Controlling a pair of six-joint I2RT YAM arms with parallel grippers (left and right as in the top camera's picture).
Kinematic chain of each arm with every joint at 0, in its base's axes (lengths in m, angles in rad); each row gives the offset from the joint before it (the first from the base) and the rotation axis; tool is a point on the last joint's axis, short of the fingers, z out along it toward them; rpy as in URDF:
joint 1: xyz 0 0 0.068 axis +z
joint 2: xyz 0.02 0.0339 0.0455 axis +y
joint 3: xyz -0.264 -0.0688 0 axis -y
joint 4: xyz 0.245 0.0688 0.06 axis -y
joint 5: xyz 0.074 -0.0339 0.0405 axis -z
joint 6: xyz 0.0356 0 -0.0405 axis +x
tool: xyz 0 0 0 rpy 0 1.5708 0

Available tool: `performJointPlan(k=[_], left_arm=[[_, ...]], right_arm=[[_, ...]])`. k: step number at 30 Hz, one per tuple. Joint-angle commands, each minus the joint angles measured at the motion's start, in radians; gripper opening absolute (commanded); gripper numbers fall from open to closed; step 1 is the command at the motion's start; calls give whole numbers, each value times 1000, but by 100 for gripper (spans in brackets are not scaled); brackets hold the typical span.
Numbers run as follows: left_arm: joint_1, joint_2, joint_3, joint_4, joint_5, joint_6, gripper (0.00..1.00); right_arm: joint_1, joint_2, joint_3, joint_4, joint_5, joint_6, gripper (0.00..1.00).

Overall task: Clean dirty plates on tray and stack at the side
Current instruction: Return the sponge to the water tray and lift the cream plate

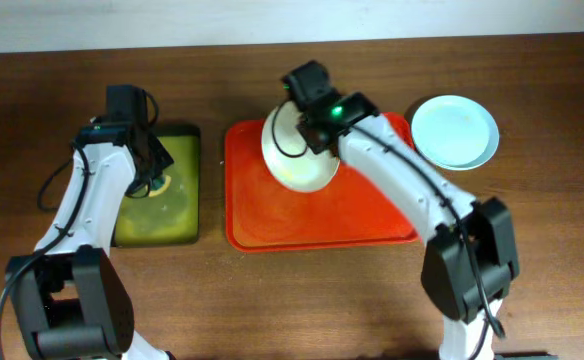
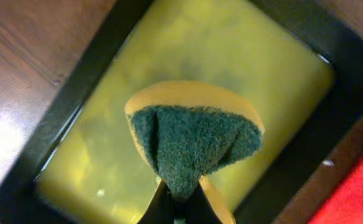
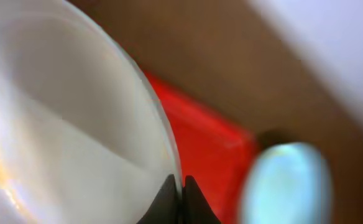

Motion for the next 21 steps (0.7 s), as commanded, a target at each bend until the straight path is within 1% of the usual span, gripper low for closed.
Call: performJointPlan(k=[1,2,5,6,8,10,12,13,14,16,17,18,21], left_arm=[[3,9,-74,92,-3,-9,0],[5,9,-93,128,-2,-9,0],[4,9,-149,211,-11,-9,0],[4,9,-172,241,-24,-9,4],[5,9,-207,288,-33,-9,7],[9,9,-230,312,-48,-9,6],[10,9,-233,312,-55,-9,6],[11,9,-233,312,-55,-9,9],[11,9,-233,313,-55,-9,24],[11,9,-233,312,-54,-9,46],[11,9,-233,312,-54,-9,53],[11,9,-233,312,-50,-9,58],[11,9,-233,312,-45,-9,60]], right_arm=[[114,-30,36,44,490,-212,4],[139,-30,36,61,548,-248,4],[196,-30,36,87,612,-304,4],[211,-30,36,89,630,-324,4],[236,-30,36,88,671,-358,4],[267,-30,36,112,767,-360,4],[280,-30,36,127,797,-361,4],[285,-30,36,131,803,-361,4],[286,-30,36,133,803,-361,4],[286,-30,36,133,803,-361,4],[286,-30,36,134,803,-364,4],[286,-30,36,134,803,-384,4],[286,-30,36,150,803,-464,4]])
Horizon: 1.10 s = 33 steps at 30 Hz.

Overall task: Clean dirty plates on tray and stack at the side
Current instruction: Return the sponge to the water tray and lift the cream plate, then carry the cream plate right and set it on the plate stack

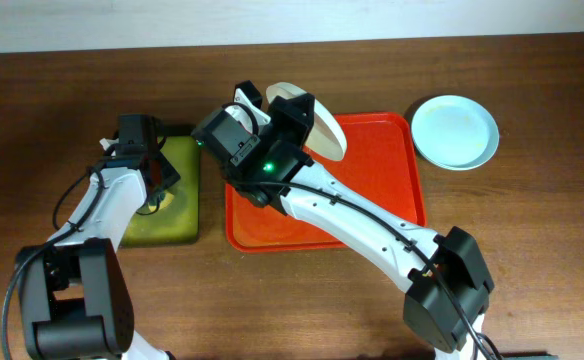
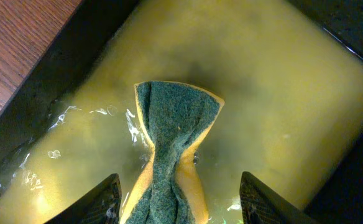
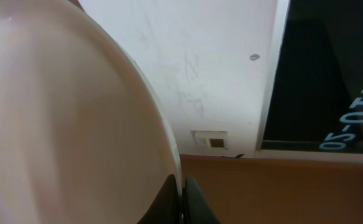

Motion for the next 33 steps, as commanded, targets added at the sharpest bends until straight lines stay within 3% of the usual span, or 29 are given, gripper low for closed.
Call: performJointPlan(k=[1,3,5,9,12,14,16,18,20,23,24,27,33], left_arm=[[8,8,-7,2,-2,1,62],[8,8,-7,2,-2,1,67],[8,8,-7,2,-2,1,80],[8,8,-7,2,0,1,98],[8,8,-7,3,29,1,99],[8,8,-7,3,30,1,99],[8,8,-7,2,31,1,99],[8,8,-7,2,33,1,99],[8,8,-7,2,33,1,99],[8,8,-7,2,33,1,99],[8,8,-7,2,33,1,99],[8,8,-7,2,33,1,99],[8,8,-7,3,33,1,99]], right_arm=[[3,-19,16,45,46,-128,4],[3,-19,16,89,47,-202,4],[3,-19,16,142,59,-259,4],[3,-19,15,151,45,-230,4],[-11,-19,15,-21,-197,-77,4],[-42,-17,14,-153,-479,-103,4],[-103,-18,15,-136,-452,-16,4],[-202,-30,18,-64,-426,149,4],[-316,-43,18,-58,-552,288,4],[-550,-43,17,-110,-1073,392,4],[-686,-31,16,-135,-1333,426,4],[-908,5,0,-166,-1646,459,4],[-1238,88,-78,-140,-1713,584,4]])
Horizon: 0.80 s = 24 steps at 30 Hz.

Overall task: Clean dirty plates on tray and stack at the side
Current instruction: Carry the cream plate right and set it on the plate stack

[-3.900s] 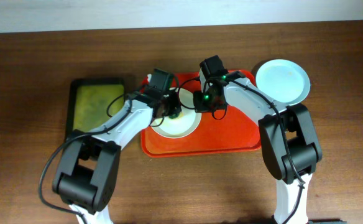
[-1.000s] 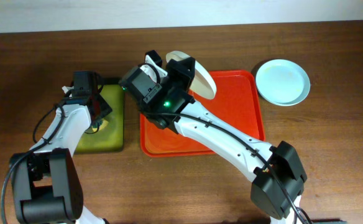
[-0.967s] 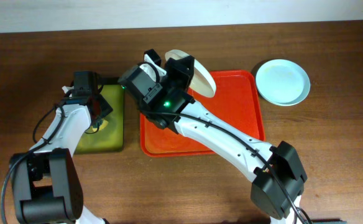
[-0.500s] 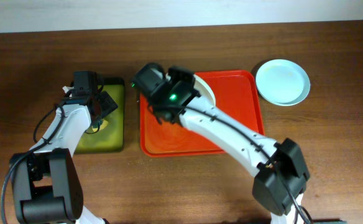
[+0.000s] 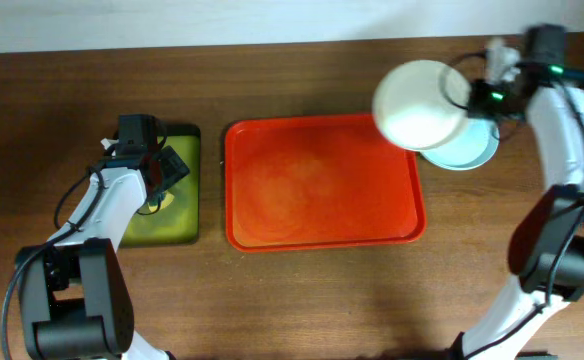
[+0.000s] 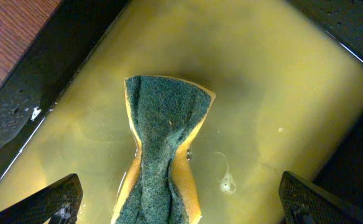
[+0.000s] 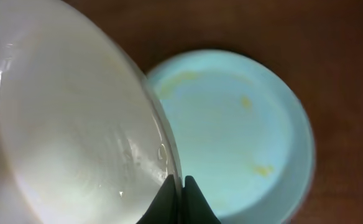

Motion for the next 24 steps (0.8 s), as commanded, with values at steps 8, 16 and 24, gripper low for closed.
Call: performJointPlan(k=[8,16,24], left_arm=[[8,8,-7,2,5,3,99],[8,8,-7,2,5,3,99],[8,8,-7,2,4,3,99]], right_arm=[[-187,97,-59,60,-86,124,5],[-156,101,-60,24,-93,125,99],[-137,14,-59,-103,-516,124,98]])
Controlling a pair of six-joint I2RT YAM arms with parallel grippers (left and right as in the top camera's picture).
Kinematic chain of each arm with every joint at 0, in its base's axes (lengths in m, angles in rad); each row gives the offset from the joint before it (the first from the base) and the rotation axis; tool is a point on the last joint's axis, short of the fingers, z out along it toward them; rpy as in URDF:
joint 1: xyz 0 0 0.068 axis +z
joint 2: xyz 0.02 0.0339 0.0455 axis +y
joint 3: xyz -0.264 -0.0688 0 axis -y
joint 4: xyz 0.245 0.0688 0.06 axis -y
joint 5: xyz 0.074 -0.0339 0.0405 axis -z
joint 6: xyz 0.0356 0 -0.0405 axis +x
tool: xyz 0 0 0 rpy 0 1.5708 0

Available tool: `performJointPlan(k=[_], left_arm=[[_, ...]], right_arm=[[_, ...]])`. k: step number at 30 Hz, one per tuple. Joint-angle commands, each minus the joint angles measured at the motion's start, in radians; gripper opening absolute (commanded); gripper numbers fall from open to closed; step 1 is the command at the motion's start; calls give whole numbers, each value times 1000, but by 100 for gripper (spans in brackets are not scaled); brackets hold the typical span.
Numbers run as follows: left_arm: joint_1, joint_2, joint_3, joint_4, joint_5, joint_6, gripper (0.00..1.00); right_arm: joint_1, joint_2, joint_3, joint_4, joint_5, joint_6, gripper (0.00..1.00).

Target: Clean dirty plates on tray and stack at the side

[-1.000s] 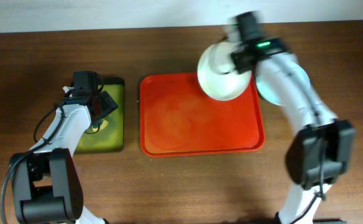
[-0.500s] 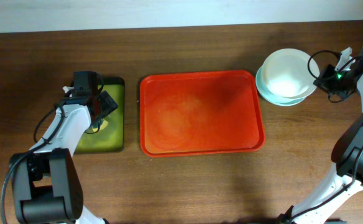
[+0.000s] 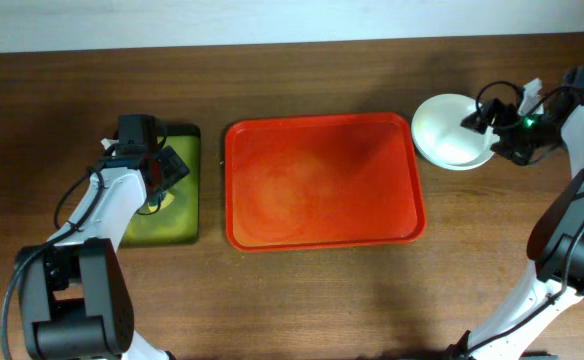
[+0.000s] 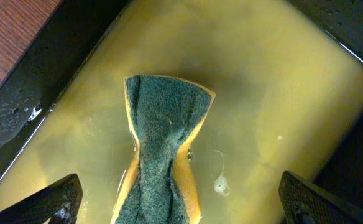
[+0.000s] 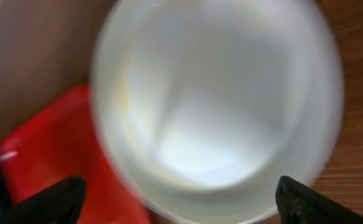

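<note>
A white plate (image 3: pixel 450 142) lies flat on the table to the right of the red tray (image 3: pixel 322 215). It also fills the right wrist view (image 5: pixel 219 106). My right gripper (image 3: pixel 484 132) (image 5: pixel 178 208) hangs open over the plate's right side, its fingertips (image 5: pixel 306 200) wide apart and holding nothing. The light-blue plate is hidden. A yellow sponge with a green scouring face (image 4: pixel 164 149) lies in yellow liquid. My left gripper (image 3: pixel 164 172) (image 4: pixel 178 208) stands open above it, one finger on each side.
A black tub (image 3: pixel 157 235) of yellow soapy liquid sits left of the tray; its dark rim (image 4: pixel 76 62) frames the left wrist view. The tray carries no plates. Brown wooden table (image 3: pixel 302 300) surrounds everything, and a white wall runs along the far edge.
My right gripper was shut on the tilted white plate above the light-blue plate. It is now open, and the white plate lies flat there, covering the blue one. The left arm has not moved.
At first my left gripper was shut on the sponge above the tub, and my right held the white plate on edge over the tray. Then the left was open with the sponge in the liquid. The plate was later over the blue plate; now it rests on it.
</note>
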Motion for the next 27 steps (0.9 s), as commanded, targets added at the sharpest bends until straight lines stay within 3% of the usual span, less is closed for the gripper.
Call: performJointPlan(k=[1,11,17,23,27], left_arm=[[8,8,-7,2,5,3,99],[8,8,-7,2,5,3,99],[8,8,-7,2,5,3,99],[8,8,-7,2,5,3,99],[8,8,-7,2,5,3,99]], right_arm=[[18,-106,0,-68,-192,-15,98],[211,-551,-4,-327,315,-31,98],[300,-843,-63,-399,365,-14,98],[300,-1261,-468,-310,361,-2,98],[300,-1449,-640,-211,360,-2,98]])
